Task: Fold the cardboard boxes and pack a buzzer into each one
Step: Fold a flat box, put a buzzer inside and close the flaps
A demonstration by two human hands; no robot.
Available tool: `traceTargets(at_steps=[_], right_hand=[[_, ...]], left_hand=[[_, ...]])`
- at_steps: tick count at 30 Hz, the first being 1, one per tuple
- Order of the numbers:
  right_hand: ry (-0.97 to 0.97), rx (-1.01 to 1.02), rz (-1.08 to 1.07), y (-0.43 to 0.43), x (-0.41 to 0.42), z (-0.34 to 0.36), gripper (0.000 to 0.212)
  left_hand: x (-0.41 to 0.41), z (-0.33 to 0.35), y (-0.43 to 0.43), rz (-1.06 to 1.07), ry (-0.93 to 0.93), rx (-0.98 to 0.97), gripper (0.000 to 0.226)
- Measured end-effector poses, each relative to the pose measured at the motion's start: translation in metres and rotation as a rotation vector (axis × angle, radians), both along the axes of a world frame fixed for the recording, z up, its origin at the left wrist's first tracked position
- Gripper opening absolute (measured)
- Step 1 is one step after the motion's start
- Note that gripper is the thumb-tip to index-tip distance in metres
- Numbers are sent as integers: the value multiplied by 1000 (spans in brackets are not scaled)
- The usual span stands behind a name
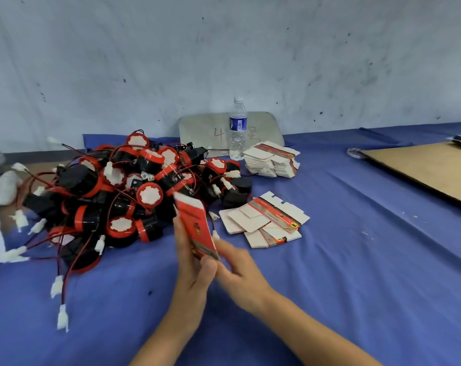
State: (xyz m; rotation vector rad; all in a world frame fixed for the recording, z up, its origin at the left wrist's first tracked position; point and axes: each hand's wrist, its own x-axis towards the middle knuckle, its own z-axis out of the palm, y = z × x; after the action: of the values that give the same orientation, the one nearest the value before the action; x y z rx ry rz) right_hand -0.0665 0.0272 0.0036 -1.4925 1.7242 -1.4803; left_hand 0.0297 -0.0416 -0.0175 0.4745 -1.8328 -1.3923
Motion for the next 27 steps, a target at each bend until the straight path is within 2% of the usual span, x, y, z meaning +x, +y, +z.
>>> traceTargets(at_steps=[1, 2, 4, 6, 9, 13, 15, 20, 23, 27], right_hand=[[-32, 28, 59, 0, 6, -1, 17], [-71, 51, 84, -1, 9, -3, 24], [-122, 80, 101, -2, 8, -5, 47], [-175, 36, 114, -3, 5, -6, 54], [-282, -103, 69, -4, 0, -1, 58], [-242, -192, -62, -6, -11, 0, 71], [-245, -203, -75, -6, -13, -2, 68], [-317, -244, -155, -6, -17, -1, 45], [-347, -242, -224, -7, -17, 2, 27], [-328, -161, -155, 3, -18, 10, 28]], left_hand=[[1, -3, -1, 4, -75, -2, 102], [2, -5, -2, 4, -115, -7, 107], [0, -1, -1, 21, -68, -103, 100], [-3, 4, 0, 26, 8, -168, 98], [-5, 7, -4, 56, 159, -39, 103], [-4, 4, -6, 67, 223, 48, 101], [-5, 1, -6, 76, 221, 75, 100], [-5, 4, -5, 65, 200, 18, 76], [0, 6, -6, 20, 122, -129, 87], [1, 4, -3, -76, -17, -430, 74]])
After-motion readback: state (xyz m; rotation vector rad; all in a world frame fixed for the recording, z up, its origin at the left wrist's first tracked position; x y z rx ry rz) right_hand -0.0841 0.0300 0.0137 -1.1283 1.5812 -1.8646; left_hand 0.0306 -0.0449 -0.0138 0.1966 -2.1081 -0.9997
